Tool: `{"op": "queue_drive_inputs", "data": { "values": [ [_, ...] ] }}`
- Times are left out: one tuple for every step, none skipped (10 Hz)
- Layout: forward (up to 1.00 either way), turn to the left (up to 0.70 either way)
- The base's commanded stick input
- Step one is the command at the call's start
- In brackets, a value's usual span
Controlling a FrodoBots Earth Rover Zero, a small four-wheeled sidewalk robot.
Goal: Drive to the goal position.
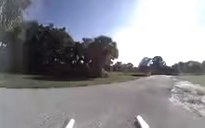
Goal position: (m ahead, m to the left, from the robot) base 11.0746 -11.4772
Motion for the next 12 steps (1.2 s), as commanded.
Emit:
{"op": "queue_drive_inputs", "data": {
  "values": [
    [0.70, -0.35],
    [0.70, -0.35],
    [0.70, -0.35],
    [0.70, -0.35],
    [0.70, -0.35],
    [0.70, 0.00],
    [0.70, 0.00],
    [0.70, 0.00],
    [0.70, 0.00],
    [0.70, 0.00],
    [0.70, 0.00],
    [0.70, 0.00]
  ]
}}
